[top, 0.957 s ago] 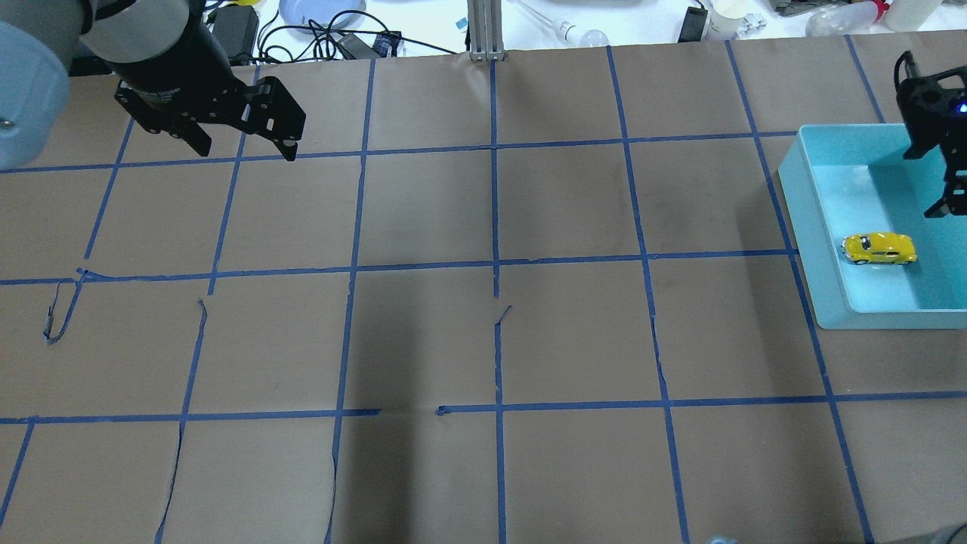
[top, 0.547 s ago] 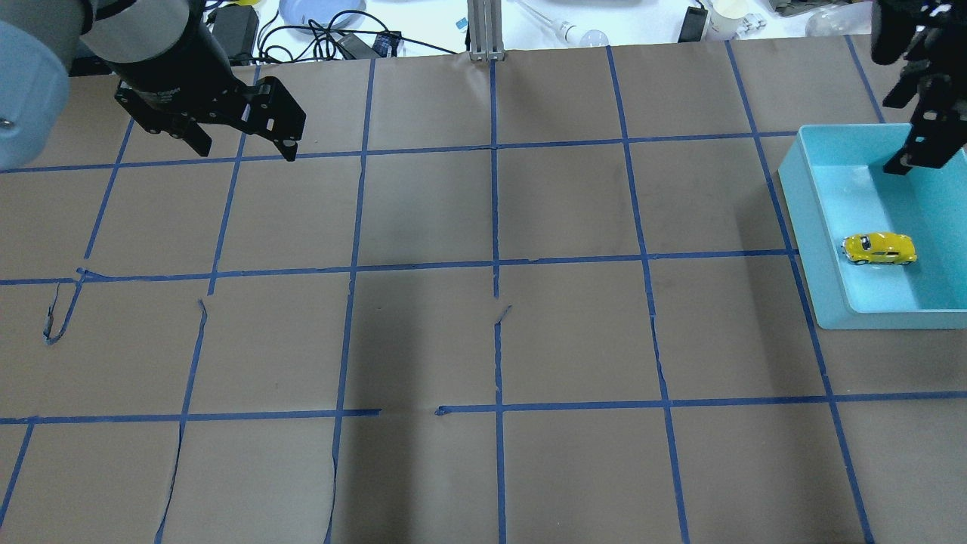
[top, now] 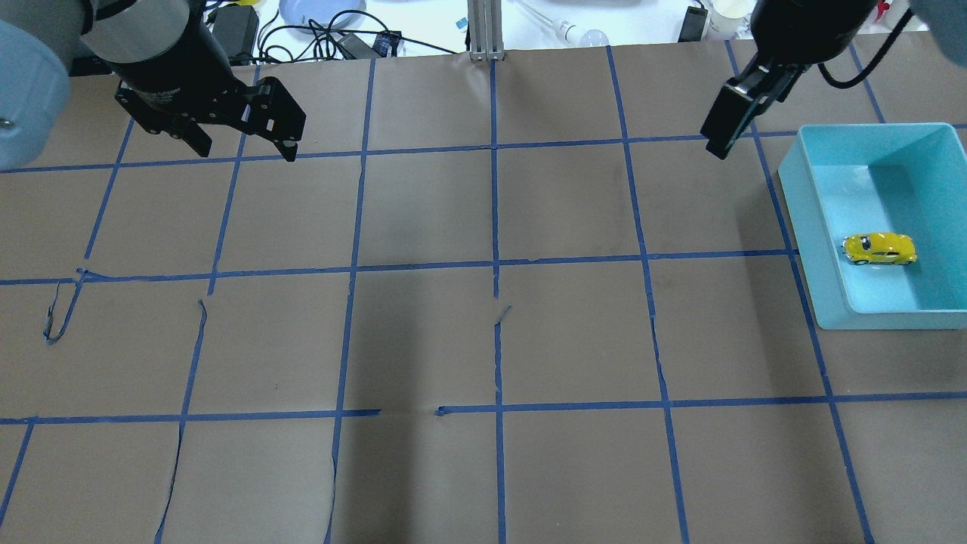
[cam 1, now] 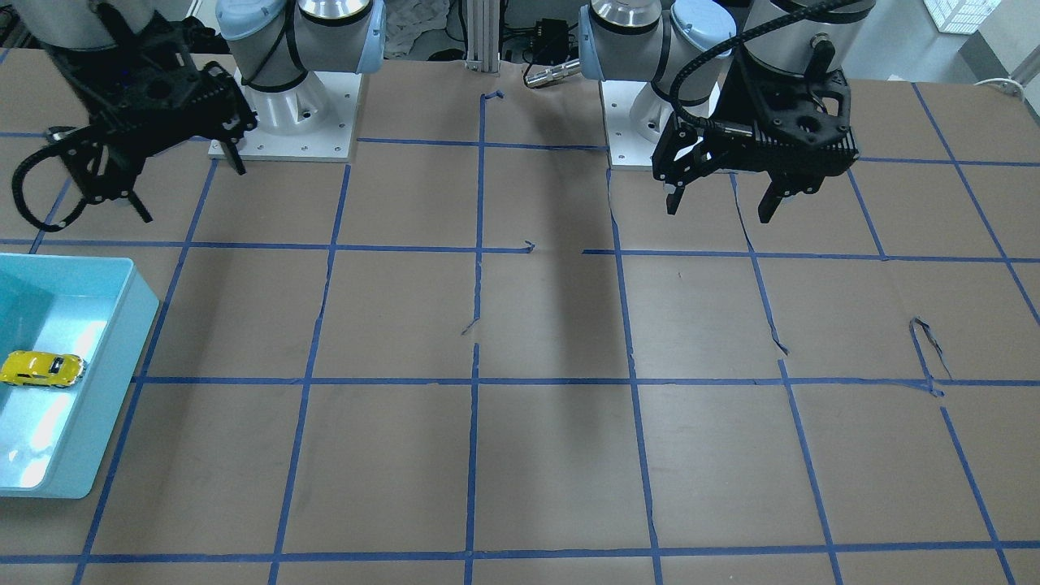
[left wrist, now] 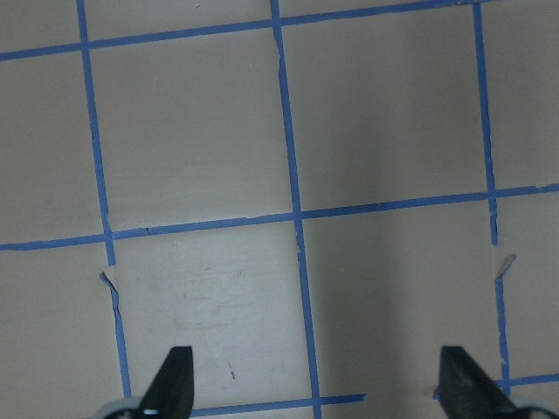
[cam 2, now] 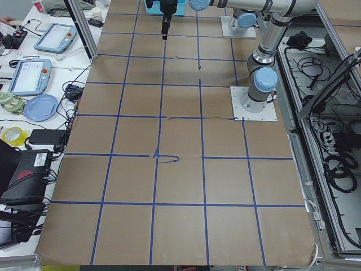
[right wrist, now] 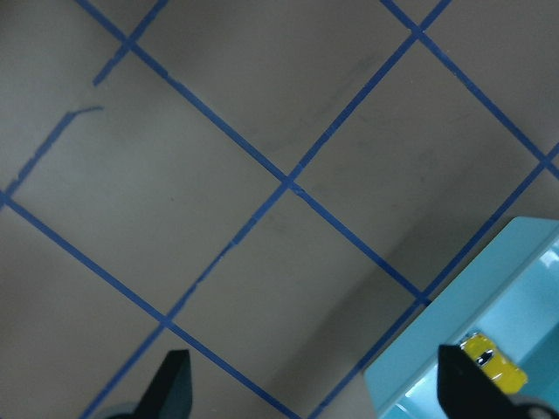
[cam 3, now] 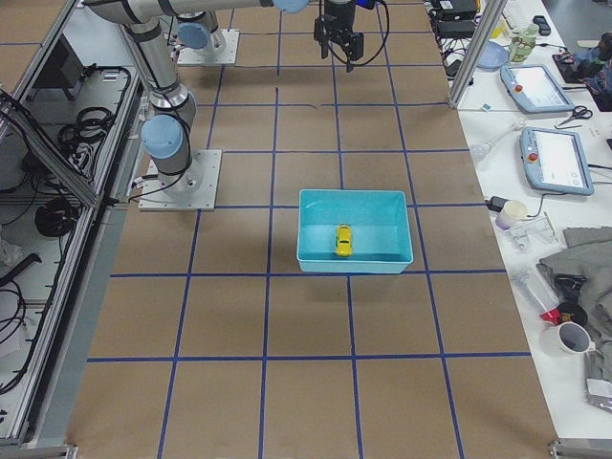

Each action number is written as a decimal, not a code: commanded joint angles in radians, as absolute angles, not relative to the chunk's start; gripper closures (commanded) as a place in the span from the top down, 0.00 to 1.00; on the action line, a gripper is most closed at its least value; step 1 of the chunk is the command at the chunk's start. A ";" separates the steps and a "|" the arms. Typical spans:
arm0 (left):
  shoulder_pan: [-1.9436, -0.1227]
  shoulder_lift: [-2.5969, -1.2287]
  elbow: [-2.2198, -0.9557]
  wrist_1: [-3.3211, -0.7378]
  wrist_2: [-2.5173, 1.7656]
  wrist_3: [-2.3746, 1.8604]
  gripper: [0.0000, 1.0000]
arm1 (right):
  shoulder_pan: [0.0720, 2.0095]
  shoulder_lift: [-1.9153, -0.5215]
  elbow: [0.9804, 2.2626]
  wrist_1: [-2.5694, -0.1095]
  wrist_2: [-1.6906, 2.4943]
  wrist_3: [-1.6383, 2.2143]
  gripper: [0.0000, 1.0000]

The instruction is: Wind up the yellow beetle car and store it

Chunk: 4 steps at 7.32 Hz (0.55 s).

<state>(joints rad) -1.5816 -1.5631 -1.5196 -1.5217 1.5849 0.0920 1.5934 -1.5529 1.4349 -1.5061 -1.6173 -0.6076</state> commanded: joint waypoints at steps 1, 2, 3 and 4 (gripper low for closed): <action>-1.582 -1.563 -1.520 -1.522 1.586 0.092 1.00 | 1.638 -1.552 1.422 -1.511 -1.606 -0.132 1.00; -1.582 -1.563 -1.520 -1.522 1.586 0.092 1.00 | 1.638 -1.551 1.411 -1.511 -1.605 -0.018 1.00; -1.582 -1.563 -1.519 -1.522 1.586 0.092 1.00 | 1.638 -1.551 1.411 -1.512 -1.597 0.020 1.00; -1.582 -1.563 -1.520 -1.522 1.588 0.092 1.00 | 1.638 -1.549 1.411 -1.514 -1.577 0.034 1.00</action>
<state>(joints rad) -1.5815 -1.5631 -1.5196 -1.5217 1.5865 0.0920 1.6376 -1.5506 1.4128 -1.5123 -1.5949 -0.0118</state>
